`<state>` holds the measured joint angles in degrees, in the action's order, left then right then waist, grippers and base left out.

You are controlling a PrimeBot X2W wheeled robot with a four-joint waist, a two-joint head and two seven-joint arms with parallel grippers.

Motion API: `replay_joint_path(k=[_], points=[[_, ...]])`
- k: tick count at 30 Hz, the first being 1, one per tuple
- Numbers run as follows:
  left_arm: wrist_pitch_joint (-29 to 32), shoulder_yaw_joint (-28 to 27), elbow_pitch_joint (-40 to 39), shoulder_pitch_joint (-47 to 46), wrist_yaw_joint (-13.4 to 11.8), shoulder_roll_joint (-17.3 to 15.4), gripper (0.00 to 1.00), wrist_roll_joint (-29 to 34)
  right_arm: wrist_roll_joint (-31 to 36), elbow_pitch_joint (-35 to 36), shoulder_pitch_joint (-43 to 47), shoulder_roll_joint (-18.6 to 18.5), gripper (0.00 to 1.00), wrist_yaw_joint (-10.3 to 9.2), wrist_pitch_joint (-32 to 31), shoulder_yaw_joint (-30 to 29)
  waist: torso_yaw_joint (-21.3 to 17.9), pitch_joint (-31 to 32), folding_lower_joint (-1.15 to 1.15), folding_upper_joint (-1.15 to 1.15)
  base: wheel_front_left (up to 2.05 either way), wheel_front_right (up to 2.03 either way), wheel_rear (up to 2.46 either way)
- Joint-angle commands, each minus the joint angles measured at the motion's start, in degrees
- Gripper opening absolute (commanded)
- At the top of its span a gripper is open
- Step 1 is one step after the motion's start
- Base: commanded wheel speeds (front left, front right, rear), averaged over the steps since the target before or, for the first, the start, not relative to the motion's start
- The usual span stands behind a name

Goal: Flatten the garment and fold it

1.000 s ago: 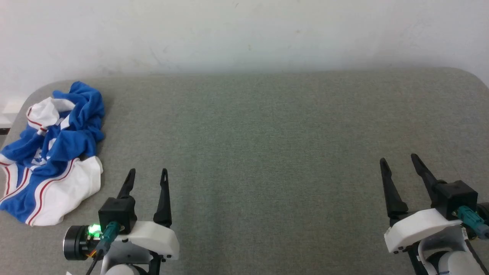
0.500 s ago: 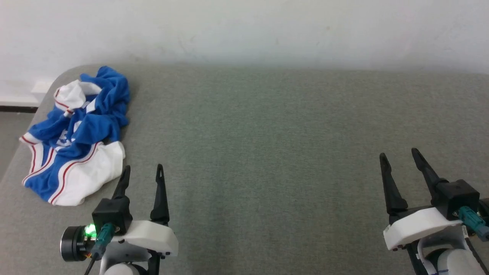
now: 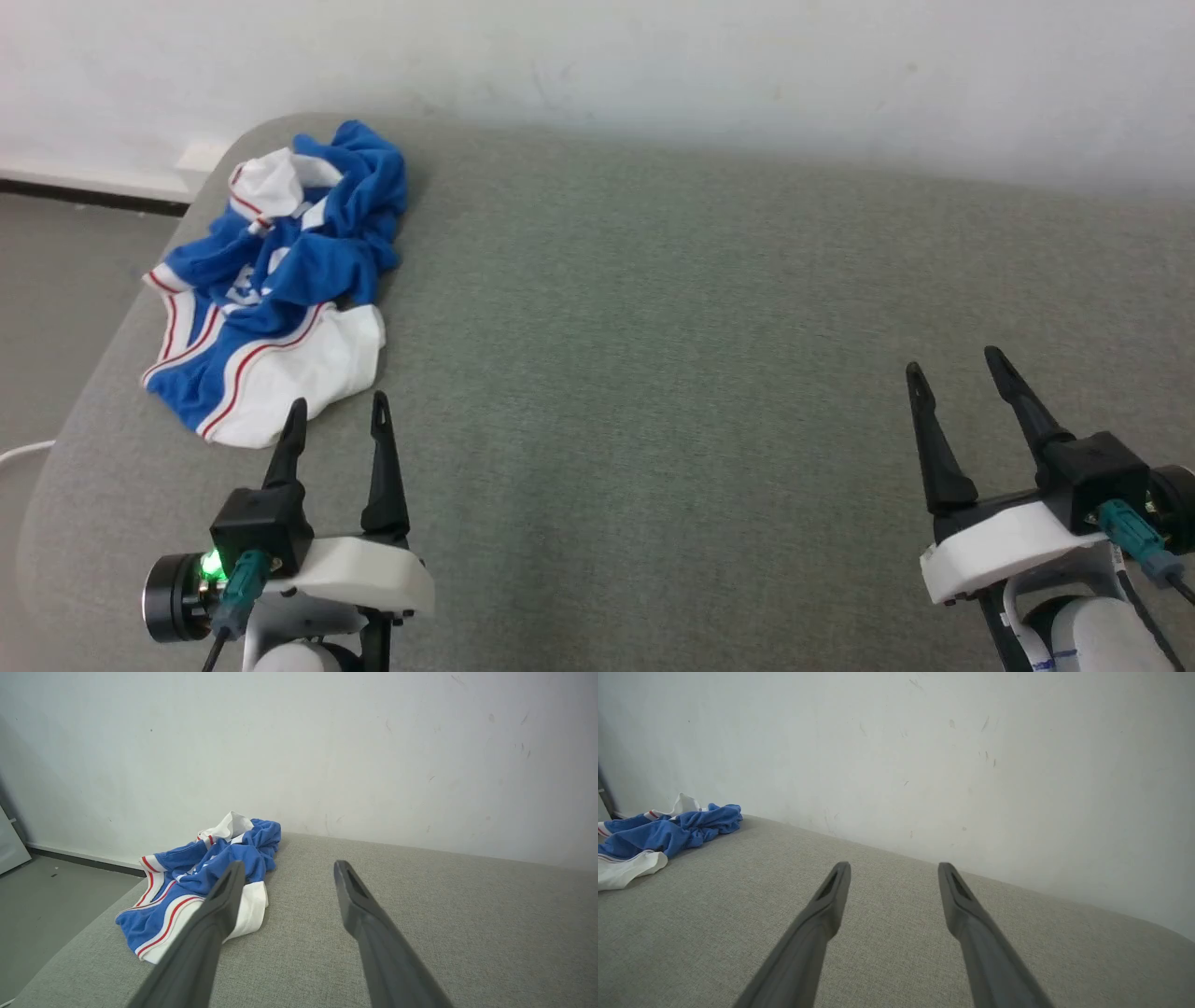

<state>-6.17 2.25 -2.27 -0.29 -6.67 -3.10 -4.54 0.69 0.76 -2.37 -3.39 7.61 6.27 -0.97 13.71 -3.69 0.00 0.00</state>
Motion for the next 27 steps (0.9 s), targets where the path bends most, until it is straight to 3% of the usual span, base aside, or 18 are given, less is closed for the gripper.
replay_joint_path(k=[1, 27], points=[[-0.8, 0.25, -0.46, 0.34, -0.68, 0.11, 1.0, -0.86, 0.58, -0.17, -1.06, -0.3, 1.0, -0.06, 0.71, 0.51, 2.22, -0.48, 0.0, 0.0, 0.0, 0.0, 0.0], [-3.79, 3.37, -2.21, 2.02, -5.51, 0.15, 1.0, -3.7, -1.12, -0.67, -2.16, -3.27, 1.0, -0.08, 3.38, 5.29, 12.34, -2.83, 0.0, 0.0, -0.07, -0.07, -0.07]])
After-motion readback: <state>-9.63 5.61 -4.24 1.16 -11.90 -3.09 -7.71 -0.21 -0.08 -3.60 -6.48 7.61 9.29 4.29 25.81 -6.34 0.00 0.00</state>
